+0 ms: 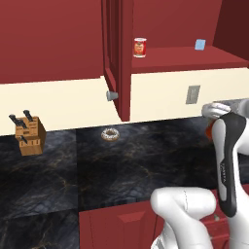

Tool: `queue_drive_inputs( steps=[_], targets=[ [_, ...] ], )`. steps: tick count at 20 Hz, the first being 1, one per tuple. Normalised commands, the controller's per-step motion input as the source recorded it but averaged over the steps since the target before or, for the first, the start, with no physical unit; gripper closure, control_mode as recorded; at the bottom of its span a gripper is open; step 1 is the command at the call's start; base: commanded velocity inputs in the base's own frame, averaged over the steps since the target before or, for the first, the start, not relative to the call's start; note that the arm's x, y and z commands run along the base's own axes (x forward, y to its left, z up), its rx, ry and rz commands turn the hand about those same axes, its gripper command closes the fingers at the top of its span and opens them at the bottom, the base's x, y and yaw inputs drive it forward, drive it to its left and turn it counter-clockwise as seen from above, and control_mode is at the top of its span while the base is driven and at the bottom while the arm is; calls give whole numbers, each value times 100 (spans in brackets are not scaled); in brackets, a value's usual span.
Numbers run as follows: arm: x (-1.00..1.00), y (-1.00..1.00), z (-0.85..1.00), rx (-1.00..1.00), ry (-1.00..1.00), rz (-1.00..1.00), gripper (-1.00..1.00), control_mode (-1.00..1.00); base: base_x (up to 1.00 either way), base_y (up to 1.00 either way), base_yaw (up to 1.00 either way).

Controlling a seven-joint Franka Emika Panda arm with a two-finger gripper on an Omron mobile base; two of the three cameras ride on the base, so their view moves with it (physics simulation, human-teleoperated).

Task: Pick the cans from the counter and place them in their designated side in the cabinet.

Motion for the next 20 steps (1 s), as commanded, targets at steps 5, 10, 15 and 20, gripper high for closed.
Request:
queue_drive_inputs(
  steps=[5,10,15,20],
  targets=[
    [-8,12,37,0,-7,0,100,-100,0,0,0],
    [-3,12,30,0,-7,0,100,-100,0,0,0],
    [-1,13,29,0,-8,0,100,-100,0,0,0],
    [0,9,28,-1,-13,0,100,-100,0,0,0]
  ],
)
